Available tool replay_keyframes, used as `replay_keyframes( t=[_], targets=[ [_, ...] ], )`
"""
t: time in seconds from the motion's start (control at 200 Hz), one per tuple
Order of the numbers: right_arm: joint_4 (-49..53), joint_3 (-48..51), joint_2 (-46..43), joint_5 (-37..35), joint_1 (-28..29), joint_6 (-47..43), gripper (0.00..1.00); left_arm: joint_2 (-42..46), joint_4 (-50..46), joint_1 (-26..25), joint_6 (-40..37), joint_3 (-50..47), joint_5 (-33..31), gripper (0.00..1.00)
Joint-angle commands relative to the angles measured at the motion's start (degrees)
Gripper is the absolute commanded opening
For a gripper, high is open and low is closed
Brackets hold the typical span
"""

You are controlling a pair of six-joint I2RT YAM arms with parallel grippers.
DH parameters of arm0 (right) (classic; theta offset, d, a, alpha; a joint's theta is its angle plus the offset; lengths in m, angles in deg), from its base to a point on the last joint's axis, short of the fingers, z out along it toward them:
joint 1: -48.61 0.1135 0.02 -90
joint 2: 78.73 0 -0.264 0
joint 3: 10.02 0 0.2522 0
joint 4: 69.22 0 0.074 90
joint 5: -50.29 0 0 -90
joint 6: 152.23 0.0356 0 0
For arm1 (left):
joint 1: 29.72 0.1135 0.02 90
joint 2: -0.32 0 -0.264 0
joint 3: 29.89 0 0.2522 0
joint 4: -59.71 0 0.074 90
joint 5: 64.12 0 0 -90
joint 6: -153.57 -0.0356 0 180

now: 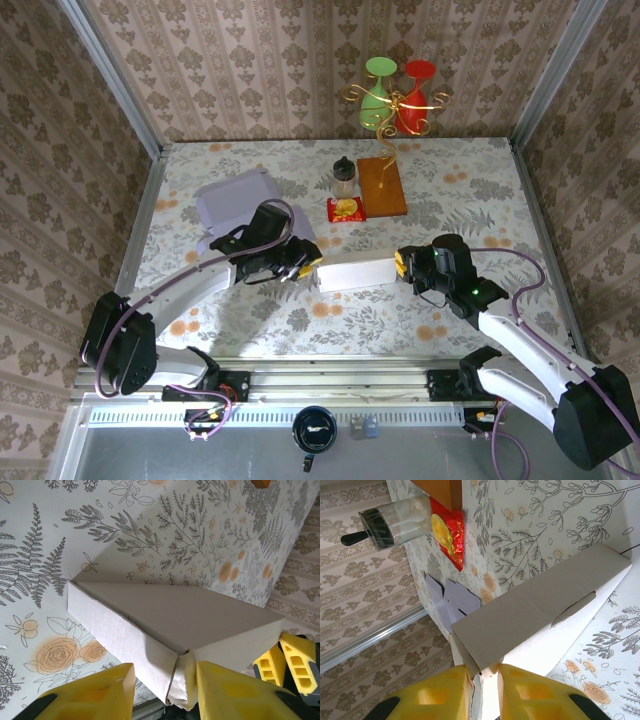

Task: Fold the paper box

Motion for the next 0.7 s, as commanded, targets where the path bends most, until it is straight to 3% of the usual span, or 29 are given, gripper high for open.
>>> replay_keyframes(
  t=[0.0,0.695],
  targets=[
    [6.29,1.58,0.4,-0.44,-0.11,-0.41,0.22,0.7,-0.66,0.38,0.31,-1.98,-0.1,0.36],
    [23.01,-1.98,3.85,0.19,-0.16,-0.57,0.22,-0.26,4.54,-2.05,-11.2,-10.01,-2.53,0.22]
  ],
)
